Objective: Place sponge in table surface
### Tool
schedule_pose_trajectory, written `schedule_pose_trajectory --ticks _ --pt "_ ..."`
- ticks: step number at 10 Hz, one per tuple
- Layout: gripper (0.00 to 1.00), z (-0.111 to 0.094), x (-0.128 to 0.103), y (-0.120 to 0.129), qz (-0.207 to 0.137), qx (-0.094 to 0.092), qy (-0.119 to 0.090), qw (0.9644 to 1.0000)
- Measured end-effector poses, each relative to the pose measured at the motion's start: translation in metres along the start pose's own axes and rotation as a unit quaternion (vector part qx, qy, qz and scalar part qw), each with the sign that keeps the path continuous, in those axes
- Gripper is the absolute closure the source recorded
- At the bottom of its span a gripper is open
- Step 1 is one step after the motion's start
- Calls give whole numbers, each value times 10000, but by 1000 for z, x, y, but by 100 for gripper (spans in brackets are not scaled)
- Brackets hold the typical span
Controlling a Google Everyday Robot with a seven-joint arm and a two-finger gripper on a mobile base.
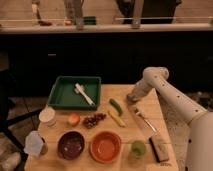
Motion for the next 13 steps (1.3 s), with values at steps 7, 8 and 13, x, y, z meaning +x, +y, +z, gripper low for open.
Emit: schedule_pose_trajectory --ticks 7,8,13 --pt "96 0 0 0 -2 0 0 10000" --pt "99 0 0 0 -2 0 1 10000" --pt "61 0 0 0 -2 -2 -1 10000"
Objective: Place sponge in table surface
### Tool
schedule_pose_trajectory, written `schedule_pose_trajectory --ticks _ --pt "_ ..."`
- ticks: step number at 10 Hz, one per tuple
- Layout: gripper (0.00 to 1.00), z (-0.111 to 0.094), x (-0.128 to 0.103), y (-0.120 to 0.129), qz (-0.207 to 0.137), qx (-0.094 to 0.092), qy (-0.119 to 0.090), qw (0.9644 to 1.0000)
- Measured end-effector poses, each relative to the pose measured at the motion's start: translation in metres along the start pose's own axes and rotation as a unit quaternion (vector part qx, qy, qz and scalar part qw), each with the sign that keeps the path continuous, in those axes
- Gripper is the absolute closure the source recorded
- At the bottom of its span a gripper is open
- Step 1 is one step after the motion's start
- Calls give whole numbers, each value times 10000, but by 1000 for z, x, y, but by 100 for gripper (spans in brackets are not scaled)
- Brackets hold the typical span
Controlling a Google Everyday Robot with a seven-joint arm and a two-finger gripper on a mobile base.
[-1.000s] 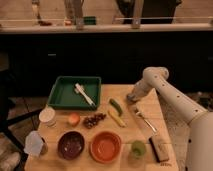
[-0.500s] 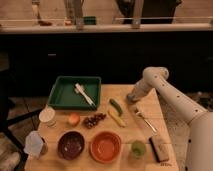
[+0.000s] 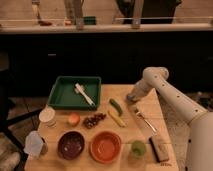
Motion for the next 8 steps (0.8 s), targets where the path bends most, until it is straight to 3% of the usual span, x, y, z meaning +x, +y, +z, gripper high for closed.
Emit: schedule_pose_trajectory --ticks 3,4,8 --pt "34 0 0 0 -1 0 0 10000" --pt "30 0 0 0 -1 0 0 10000" --pt "30 0 0 0 0 1 1 10000"
